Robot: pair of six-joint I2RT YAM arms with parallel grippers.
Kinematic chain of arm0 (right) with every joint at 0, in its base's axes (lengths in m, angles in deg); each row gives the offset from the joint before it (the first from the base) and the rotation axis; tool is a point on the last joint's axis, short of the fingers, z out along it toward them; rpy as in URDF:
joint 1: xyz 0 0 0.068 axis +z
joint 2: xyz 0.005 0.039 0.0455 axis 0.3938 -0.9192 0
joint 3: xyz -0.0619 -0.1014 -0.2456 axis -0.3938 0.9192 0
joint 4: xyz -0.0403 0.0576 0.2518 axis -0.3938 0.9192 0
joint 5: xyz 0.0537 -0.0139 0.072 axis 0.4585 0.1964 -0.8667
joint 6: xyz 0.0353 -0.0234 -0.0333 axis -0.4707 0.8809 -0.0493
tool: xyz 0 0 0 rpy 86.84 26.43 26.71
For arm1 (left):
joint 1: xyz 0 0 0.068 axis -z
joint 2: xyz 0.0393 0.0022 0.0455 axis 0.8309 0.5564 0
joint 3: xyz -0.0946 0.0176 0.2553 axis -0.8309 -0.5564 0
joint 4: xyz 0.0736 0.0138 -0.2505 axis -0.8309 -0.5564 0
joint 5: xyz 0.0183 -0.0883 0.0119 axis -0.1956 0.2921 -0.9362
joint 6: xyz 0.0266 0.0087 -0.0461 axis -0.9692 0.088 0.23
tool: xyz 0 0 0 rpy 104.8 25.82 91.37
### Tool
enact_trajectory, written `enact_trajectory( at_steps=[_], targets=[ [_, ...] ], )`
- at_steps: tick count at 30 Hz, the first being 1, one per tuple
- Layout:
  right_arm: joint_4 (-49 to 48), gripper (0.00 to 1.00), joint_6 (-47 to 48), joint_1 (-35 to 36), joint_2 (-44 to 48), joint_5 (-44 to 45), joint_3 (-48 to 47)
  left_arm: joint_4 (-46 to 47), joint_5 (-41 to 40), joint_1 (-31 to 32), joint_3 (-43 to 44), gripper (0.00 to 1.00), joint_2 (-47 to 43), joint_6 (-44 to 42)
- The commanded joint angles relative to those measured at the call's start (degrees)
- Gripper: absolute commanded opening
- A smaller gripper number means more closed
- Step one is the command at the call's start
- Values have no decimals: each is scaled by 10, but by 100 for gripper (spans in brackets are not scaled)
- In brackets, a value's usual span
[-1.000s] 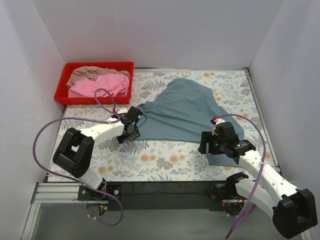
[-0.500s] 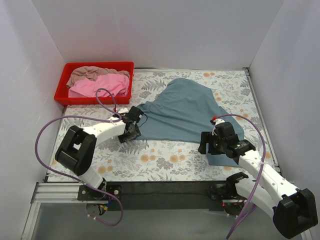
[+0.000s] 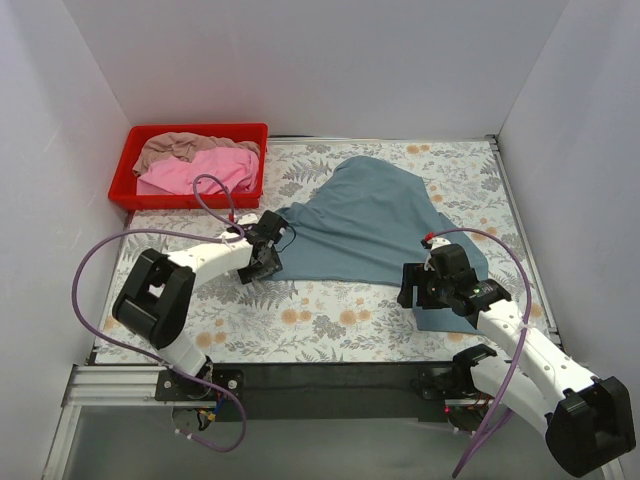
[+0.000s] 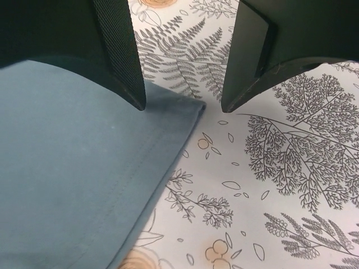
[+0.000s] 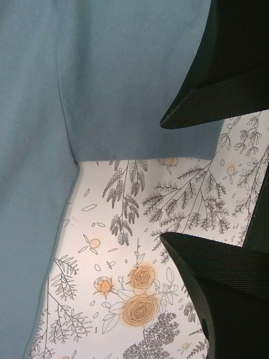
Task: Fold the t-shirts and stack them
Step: Flatten the tshirt out
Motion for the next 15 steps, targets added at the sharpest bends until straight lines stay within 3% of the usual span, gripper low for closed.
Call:
enact_trajectory(
  at_steps=[1, 10, 14, 15],
  targets=[
    [2, 80, 1, 3, 4, 20, -9, 7, -24, 2, 11, 54, 21, -10],
    [9, 80, -4, 3, 2, 38, -13, 22, -10, 2, -18, 39, 30, -19],
    [24, 80, -4, 3, -1, 58, -22, 26, -2, 2, -37, 20, 26, -25],
    [31, 80, -3, 4, -2, 66, -24, 27, -1, 2, -40, 11, 23, -29]
  ],
)
